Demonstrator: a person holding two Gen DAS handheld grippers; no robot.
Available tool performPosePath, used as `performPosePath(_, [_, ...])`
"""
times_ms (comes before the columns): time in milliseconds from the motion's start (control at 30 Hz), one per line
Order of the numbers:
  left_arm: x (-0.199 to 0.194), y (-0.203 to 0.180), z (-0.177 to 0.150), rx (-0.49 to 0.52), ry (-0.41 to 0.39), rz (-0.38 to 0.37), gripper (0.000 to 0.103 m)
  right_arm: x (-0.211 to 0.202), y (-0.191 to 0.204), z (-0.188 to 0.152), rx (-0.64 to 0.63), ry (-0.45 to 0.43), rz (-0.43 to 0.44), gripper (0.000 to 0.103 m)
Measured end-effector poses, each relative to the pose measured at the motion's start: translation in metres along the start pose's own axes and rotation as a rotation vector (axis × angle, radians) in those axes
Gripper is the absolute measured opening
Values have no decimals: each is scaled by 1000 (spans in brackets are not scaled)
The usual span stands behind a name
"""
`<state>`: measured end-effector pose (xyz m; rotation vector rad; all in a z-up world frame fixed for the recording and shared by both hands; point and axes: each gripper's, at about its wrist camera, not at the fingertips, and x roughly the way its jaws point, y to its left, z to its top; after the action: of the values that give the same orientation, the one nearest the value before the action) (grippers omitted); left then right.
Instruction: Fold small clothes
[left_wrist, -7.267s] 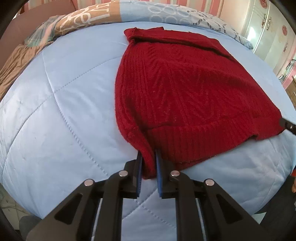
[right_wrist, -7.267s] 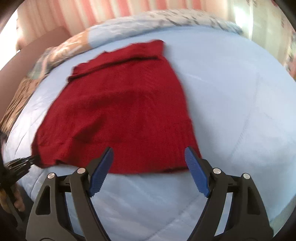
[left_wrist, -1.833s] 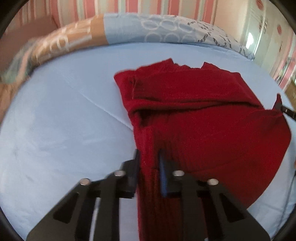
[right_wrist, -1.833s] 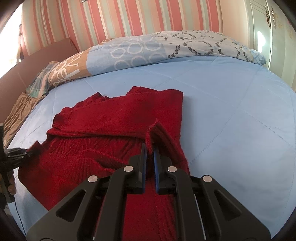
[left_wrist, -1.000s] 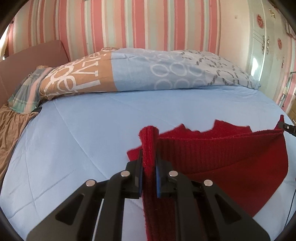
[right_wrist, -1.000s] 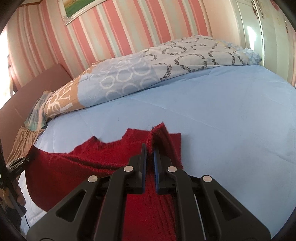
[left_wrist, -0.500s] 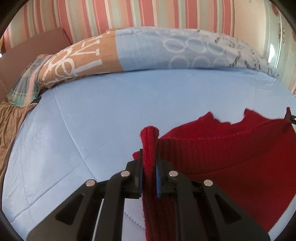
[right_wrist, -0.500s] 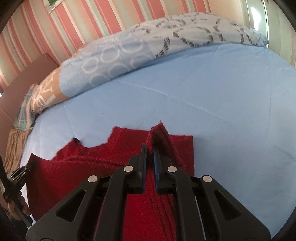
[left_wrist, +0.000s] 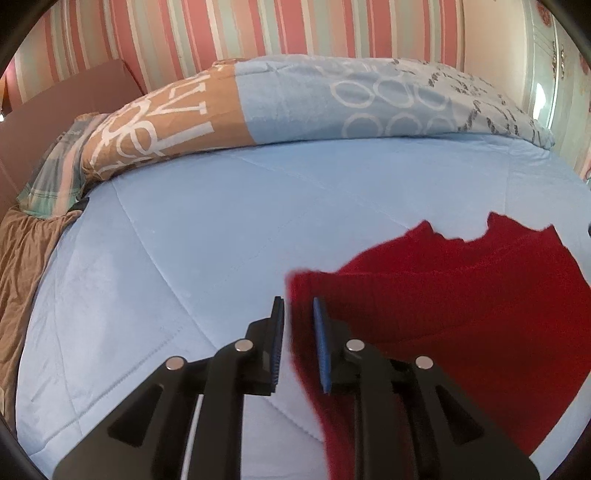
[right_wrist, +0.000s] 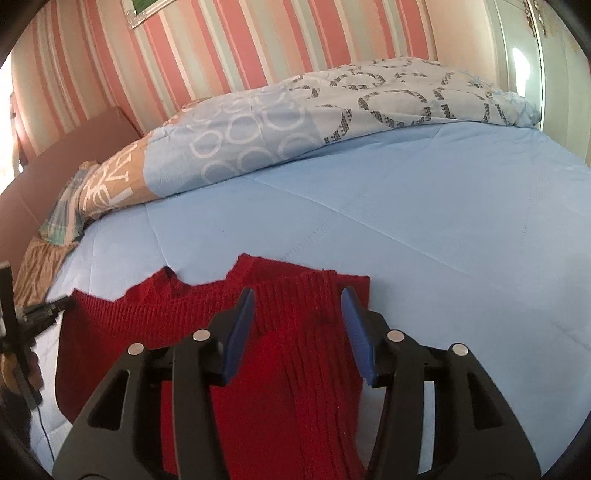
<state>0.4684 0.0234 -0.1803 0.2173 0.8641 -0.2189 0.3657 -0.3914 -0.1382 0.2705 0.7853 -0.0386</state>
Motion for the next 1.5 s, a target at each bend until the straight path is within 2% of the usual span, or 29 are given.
performPosePath(67, [9, 4, 7, 12, 14, 5, 14, -2, 6, -2, -28, -1, -11, 50])
performPosePath(133, [22, 9, 16, 30, 28, 67, 14, -4, 11, -4, -40, -2, -13, 50])
performPosePath(167, [23, 13, 18, 22, 34, 67, 14, -3, 13, -6, -45, 0, -14, 50])
performPosePath(267, [10, 23, 17, -26, 35, 19, 14, -1, 16, -12, -71, 13, -27, 50])
performPosePath(367, [-5, 12, 0, -23, 36, -15, 17, 5, 14, -16, -66, 27, -20, 50])
performPosePath(433, [-5, 0, -11, -19, 53, -71, 17, 10, 12, -17, -55, 34, -17, 50])
performPosePath(533, [9, -14, -19, -2, 77, -48, 17, 26, 7, -13, -28, 73, -9, 61])
performPosePath(633, [30, -12, -23, -59, 119, -33, 17, 41, 0, -2, -14, 90, -31, 62])
performPosePath(800, [50, -8, -19, -101, 163, -114, 12, 69, -14, 11, 55, 154, 24, 62])
performPosePath(833, [52, -7, -17, -103, 165, -127, 12, 75, -15, 11, 64, 175, 24, 57])
performPosePath(867, [51, -8, -16, -101, 161, -134, 7, 79, -16, 10, 66, 192, 30, 39])
performPosePath(900, [50, -8, -16, -97, 156, -139, 4, 83, -15, 8, 61, 212, 22, 34])
performPosePath(967, [47, -12, -15, -75, 133, -114, 0, 80, -11, 4, 28, 178, 4, 15])
performPosePath(1000, [45, -13, -15, -64, 117, -97, 0, 75, -8, 3, 6, 155, 7, 10])
performPosePath(1100, [30, -17, -12, -48, 43, -63, 0, 61, 6, 0, -79, 89, -30, 10])
performPosePath(1167, [25, -19, -8, -38, 23, -57, 0, 52, 12, 2, -122, 39, -52, 9])
performPosePath(1267, [26, -20, -2, -21, 22, -49, 0, 34, 7, 13, -88, -41, -49, 9])
performPosePath(1333, [27, -12, -1, -28, 57, -121, 0, 32, 2, 21, -62, -44, -34, 9])
performPosePath(1400, [23, -4, -4, -37, 40, -94, 0, 36, 0, 25, -64, -29, -43, 9])
performPosePath(1500, [32, 1, -10, -59, 90, -148, 2, 47, -2, 21, -52, 3, -45, 9])
